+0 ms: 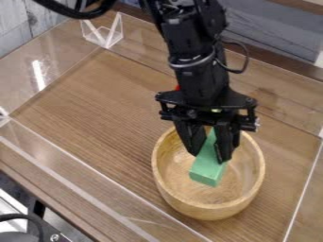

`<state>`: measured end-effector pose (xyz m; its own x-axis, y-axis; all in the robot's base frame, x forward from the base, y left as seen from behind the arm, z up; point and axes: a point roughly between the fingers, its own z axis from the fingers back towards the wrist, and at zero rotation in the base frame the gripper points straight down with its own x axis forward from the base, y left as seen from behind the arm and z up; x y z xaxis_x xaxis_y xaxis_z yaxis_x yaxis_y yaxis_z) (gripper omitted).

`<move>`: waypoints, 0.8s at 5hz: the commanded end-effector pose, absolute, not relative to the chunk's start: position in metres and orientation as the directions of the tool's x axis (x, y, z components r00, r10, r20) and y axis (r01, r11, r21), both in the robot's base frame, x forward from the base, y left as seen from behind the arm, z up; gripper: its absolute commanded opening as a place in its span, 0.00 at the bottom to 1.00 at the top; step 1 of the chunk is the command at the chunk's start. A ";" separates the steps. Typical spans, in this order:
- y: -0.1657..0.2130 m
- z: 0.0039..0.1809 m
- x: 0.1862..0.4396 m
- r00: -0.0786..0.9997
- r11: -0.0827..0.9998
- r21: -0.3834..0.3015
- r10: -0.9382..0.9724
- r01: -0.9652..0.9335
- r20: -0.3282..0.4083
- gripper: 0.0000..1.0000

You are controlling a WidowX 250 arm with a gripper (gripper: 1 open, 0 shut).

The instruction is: Put the green block in the brown bowl

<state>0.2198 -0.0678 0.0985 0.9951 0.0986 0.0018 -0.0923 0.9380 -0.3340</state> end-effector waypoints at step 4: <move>-0.064 0.109 0.224 0.995 0.933 -0.357 0.072 -0.043 0.068 0.00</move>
